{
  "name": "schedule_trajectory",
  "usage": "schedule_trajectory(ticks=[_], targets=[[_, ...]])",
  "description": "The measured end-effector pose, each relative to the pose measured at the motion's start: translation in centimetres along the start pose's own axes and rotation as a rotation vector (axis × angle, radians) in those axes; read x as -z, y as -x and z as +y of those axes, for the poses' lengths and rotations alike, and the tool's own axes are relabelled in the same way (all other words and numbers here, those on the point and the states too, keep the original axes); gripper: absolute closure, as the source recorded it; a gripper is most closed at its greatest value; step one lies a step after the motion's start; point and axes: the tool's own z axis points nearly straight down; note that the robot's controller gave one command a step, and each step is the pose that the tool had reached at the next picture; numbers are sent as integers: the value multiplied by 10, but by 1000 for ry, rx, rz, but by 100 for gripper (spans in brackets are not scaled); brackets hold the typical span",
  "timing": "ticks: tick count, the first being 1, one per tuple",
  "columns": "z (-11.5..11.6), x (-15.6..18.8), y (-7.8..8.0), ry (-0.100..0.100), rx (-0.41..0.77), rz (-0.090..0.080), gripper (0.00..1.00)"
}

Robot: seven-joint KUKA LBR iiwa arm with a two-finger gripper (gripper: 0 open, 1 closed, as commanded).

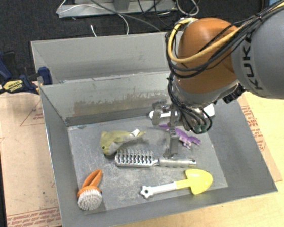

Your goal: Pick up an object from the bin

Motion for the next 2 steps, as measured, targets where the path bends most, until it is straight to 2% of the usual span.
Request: schedule_trajectory(ticks=[1, 2], targets=[[0, 0, 0, 0, 1, -1, 0], [-34, -57, -39, 0, 29, 1, 0]])
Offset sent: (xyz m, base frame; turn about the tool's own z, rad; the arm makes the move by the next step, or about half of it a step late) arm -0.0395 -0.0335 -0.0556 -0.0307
